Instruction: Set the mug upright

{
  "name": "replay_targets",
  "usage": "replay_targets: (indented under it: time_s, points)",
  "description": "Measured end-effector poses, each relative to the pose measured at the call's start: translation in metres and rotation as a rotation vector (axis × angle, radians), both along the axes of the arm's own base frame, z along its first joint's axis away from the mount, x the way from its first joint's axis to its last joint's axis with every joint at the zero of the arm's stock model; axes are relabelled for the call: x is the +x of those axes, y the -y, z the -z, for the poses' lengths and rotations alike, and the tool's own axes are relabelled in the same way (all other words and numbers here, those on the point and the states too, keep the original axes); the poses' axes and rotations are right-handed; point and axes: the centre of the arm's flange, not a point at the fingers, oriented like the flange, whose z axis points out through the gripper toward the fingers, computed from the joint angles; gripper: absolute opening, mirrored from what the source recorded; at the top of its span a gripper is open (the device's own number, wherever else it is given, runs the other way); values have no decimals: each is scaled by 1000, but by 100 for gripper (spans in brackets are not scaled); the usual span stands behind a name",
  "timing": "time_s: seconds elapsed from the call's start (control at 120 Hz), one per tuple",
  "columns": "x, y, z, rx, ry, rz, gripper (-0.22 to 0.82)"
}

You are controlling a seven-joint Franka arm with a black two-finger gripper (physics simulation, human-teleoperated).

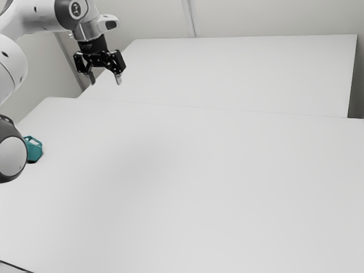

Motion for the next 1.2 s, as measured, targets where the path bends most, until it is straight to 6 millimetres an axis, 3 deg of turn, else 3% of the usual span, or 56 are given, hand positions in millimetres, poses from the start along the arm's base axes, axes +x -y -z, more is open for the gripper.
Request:
replay_targets:
  time_s: [0.167, 0.242, 0.3, 0.4, 0.467, 0.6, 0.708, 1.0, 1.108, 1.2]
  points:
    - [-1, 2, 0, 9, -6, 4, 60]
    - [1, -10, 7, 75, -27, -10, 60]
    - [3, -43, 16, 119, -39, -58, 60]
    - [2, -132, 41, 113, -50, -185, 60]
    - [1, -171, 54, 108, -31, -223, 60]
    - [15, -217, 79, 112, 33, -218, 60]
    - [19, -264, 104, 48, 74, -232, 60]
    - [-17, -379, 157, -75, 94, -236, 60]
    - [-41, -418, 165, -85, 93, -228, 60]
    - [-60, -440, 170, -90, 70, -210, 60]
